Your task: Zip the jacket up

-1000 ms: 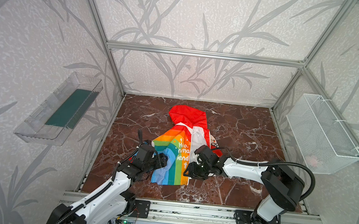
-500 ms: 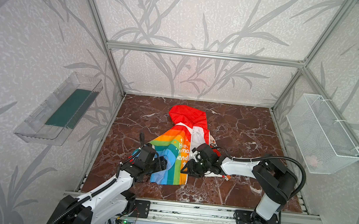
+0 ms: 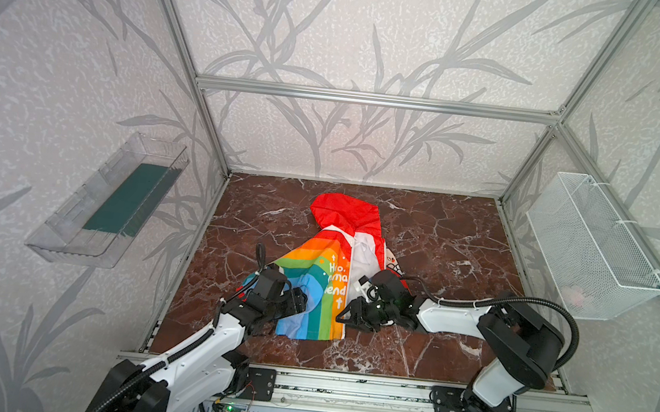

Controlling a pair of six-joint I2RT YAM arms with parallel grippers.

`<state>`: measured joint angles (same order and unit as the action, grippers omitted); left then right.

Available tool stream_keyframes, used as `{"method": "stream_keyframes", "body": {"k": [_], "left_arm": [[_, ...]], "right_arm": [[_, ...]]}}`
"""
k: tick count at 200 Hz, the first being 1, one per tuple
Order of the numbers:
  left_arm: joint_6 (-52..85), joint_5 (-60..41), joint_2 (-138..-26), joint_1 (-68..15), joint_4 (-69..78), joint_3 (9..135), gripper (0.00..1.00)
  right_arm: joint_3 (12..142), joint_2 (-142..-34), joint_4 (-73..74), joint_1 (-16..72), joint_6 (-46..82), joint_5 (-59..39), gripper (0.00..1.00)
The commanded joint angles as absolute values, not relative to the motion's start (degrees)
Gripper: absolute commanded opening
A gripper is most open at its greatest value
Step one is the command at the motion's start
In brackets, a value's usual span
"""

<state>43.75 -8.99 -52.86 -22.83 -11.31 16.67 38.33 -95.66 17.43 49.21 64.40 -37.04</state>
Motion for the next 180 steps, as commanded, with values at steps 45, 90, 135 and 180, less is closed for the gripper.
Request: {"method": "stream_keyframes", "body": {"k": [45,90,135,180], "left_arm": [[46.3,-9.4,-47.7,-24.2,-23.5,23.9,0.8],[56.1,-14.1,-42.2,-27.5,-24.0,28.3,0.8],[69.7,-12.3,-41.6,-39.3,-16.9,27.8,0.8],[72.6,-5.8,-43.7,-45.8,-17.5,33.2,0.8]], "right_arm": [[37.1,-95.2,24.2,48.8,67.8,-39.3,0.0],[40.6,-95.2,21.8,48.0,65.3,-40.2,0.0],[42.8,-96.3,34.6,44.5,68.5,-41.6,0.0],[47.0,-101.3,39.7,42.2,70.4,-42.2,0.0]]}}
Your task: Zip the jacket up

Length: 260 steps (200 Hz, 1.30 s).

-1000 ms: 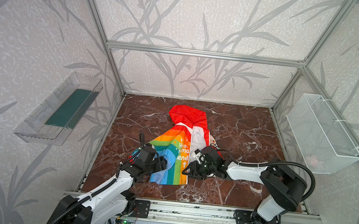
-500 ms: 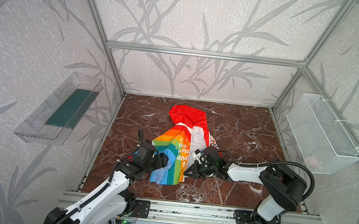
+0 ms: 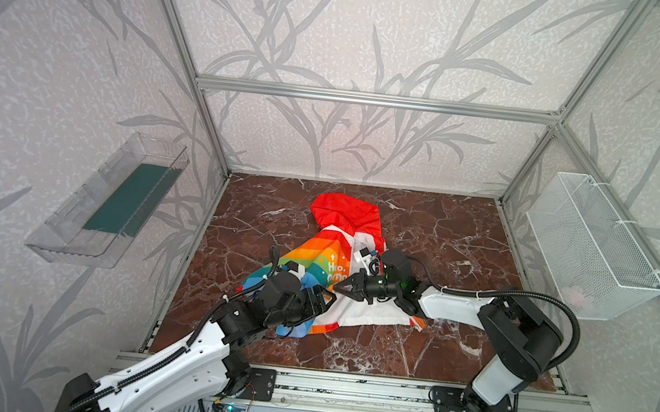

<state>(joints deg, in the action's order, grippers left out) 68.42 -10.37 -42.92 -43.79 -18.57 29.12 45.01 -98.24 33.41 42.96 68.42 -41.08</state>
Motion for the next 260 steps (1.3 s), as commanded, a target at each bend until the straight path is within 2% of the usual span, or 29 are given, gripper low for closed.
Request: {"method": "stream_keyframes", "body": {"k": [1,31,74,121,156,178,239,260], "left_arm": [[72.6,-5.8,-43.8,-45.8,-17.5,33.3,0.8],[74.5,-4.8,-44.5,-47.4,-16.5,33.7,0.8],[75.3,-3.5,-45.1,-49.7,-15.1,34.7,0.8],[80.6,-2.4,-46.3,-49.7,3.0,25.9,0.82],[79.2,-2.1,-48.1,-49.6,3.0,26.3,0.84],[80.6,-1.5,-48.9,-48.6,7.6,23.6,0.84],[81.2,-0.3,-46.2,-43.7,7.4,19.7,0.83],[81.5,-0.7,-45.1,-42.0,7.5,18.7,0.8]], "right_arm": [[47.0,-101.4,40.0,42.2,70.6,-42.3,0.0],[46.8,-103.9,46.7,42.0,73.9,-42.6,0.0],[46.8,-103.4,47.2,41.9,74.0,-42.5,0.0],[44.1,-99.9,45.8,41.7,73.6,-41.6,0.0],[40.9,-96.9,47.2,41.7,74.4,-41.0,0.0],[39.2,-94.9,47.3,41.7,74.7,-40.5,0.0],[34.3,-91.6,47.3,41.7,74.1,-39.1,0.0],[33.6,-91.2,48.7,41.7,75.0,-38.7,0.0]]}}
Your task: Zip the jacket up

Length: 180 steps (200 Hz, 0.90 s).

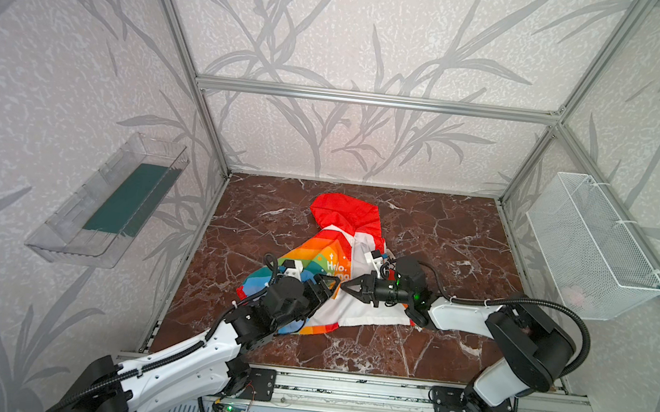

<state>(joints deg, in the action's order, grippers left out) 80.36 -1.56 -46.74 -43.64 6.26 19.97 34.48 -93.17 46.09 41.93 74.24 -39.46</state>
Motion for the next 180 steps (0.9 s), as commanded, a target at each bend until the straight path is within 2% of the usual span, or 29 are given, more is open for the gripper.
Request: {"method": "stream_keyframes", "body": {"k": [1,49,84,98,119,141,180], "left_arm": [[81.5,-0.7,-45.0,-41.9,7.4,18.6,0.79],[81.3,0.6,-40.7,-40.1,3.3,17.3,0.68],[81.7,0.0,-40.9,-39.9,5.3,16.2,0.4],[81.1,-0.7,-42.1,-39.9,6.3,17.0,0.23],[79.3,-2.1,-43.6,-39.8,4.8,19.4,0.07],[77.7,-2.9,-43.8,-39.7,1.9,21.6,0.03],[78.5,-4.7,-43.3,-39.7,1.6,22.2,0.03]], "right_arm": [[33.5,-91.2,48.7,41.7,75.0,-38.8,0.0],[32.3,-88.7,45.4,40.7,73.1,-38.0,0.0],[33.5,-88.7,45.7,40.7,72.8,-38.7,0.0],[34.6,-89.4,45.8,40.7,72.6,-39.4,0.0],[36.3,-90.8,46.6,40.7,72.5,-40.3,0.0],[38.1,-92.5,47.2,40.5,72.2,-40.8,0.0],[41.7,-97.0,46.9,40.5,72.4,-42.2,0.0]]}}
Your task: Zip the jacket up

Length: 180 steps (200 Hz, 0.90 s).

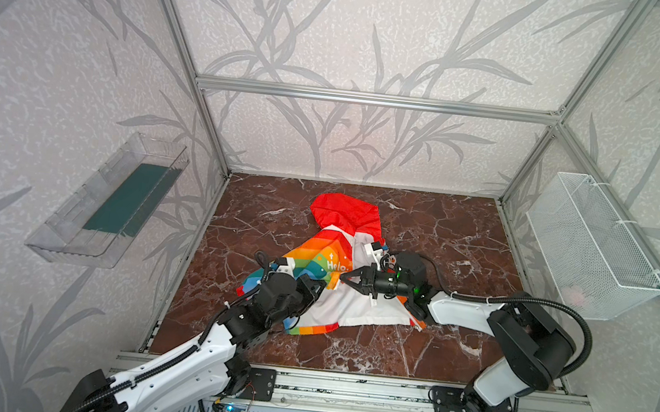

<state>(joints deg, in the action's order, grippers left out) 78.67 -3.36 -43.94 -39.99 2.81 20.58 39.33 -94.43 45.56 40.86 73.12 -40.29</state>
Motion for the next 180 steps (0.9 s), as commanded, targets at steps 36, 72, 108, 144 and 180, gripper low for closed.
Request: {"method": "stream_keyframes", "body": {"k": [36,72,108,144,180], "left_arm": [[78.6,-4.5,-43.5,-39.7,1.9,22.4,0.13],[79.5,-4.2,-44.2,-39.6,4.1,21.5,0.25],[79.9,-4.6,-44.8,-39.7,5.1,21.3,0.33],[80.1,-4.6,-44.9,-39.6,5.0,21.4,0.42],[79.9,-5.1,-45.1,-39.6,5.1,21.5,0.5]], "right_arm": [[42.4,-100.4,48.3,40.5,73.4,-43.5,0.0],[42.3,-100.5,47.4,40.6,72.9,-44.1,0.0],[42.3,-100.7,46.9,40.7,72.7,-44.6,0.0],[43.0,-100.9,45.1,41.0,71.8,-45.1,0.0],[44.1,-100.7,43.1,41.2,70.8,-45.5,0.0]]}}
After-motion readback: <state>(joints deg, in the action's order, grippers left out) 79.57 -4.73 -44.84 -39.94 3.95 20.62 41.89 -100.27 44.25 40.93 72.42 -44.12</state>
